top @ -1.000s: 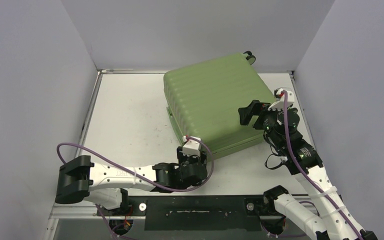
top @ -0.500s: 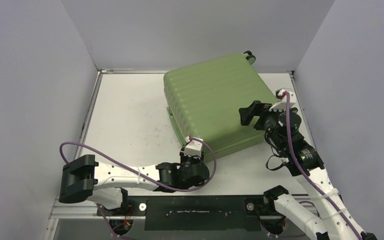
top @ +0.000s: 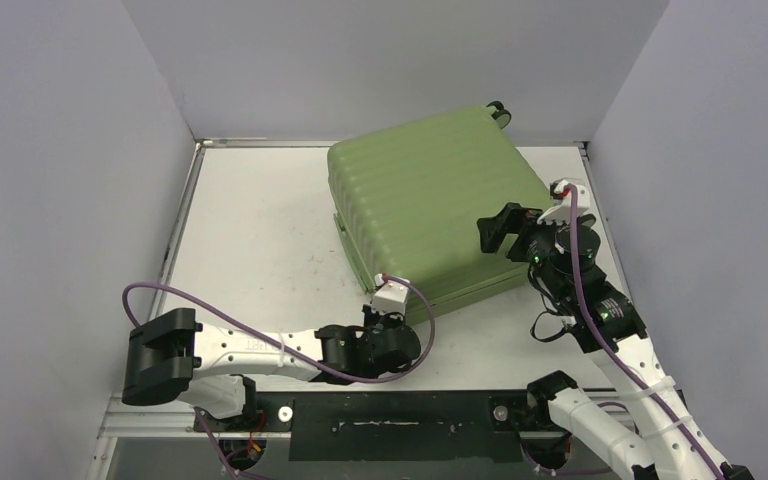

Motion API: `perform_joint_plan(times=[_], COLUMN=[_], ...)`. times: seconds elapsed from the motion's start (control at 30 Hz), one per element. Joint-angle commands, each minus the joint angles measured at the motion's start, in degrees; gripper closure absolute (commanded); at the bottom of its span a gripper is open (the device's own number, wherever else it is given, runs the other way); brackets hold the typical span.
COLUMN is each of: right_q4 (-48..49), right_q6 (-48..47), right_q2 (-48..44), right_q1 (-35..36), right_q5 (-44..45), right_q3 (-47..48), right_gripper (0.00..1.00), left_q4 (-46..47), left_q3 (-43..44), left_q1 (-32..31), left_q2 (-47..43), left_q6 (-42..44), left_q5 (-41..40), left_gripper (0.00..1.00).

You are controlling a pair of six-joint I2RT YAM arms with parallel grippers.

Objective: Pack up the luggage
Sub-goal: Zip the luggage at the center of the board.

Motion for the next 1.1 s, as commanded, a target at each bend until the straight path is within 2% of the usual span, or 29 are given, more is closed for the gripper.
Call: perform_joint_plan(times=[0.0,0.17,0.3,0.4,0.63,0.8,0.97,1.07], right_q4=[1.67,1.83,1.69,0.4,-1.8,-2.75,-8.14,-10.71], right_q6=[0.36,0.41,0.21,0.65,1.51,2.41,8.65,13.77], right_q2=[-0.58,-0.5,-0.39,-0.58,-1.65,-1.59,-1.11,-1.01], right_q1=[-0.21,-0.16,-0.2,-0.18,-0.16,-0.18,-0.32,-1.61], right_q5=[-0.54,-0.68,0.04,2.5,7.93,9.45,19.95,23.33], right_q3=[-0.33,-0.82,-1.27,-1.26,-0.99,-0.94,0.29,0.99], right_gripper=[0.03,0.03,0.03,0.03,0.01,0.01,0.0,0.0], left_q4=[5.8,5.82,4.2,-1.57,-7.57,-7.78,-4.73,-2.41], left_q3=[2.33,1.78,0.69,-0.24,-7.24,-10.19,-11.08,-11.47], left_q1=[0.49,0.48,0.48,0.48,1.46,2.37,2.42,2.42], left_q2=[-0.09,-0.79,-2.21,-3.91,-10.86,-14.12,-14.83,-14.45], left_q6=[0.2,0.39,-0.19,-3.8,-10.07,-11.22,-8.0,-6.03], left_q5=[0.03,-0.7,-3.11,-6.98,-10.39,-10.94,-10.08,-9.15], left_gripper=[0.86,1.0,1.0,1.0,1.0,1.0,1.0,1.0])
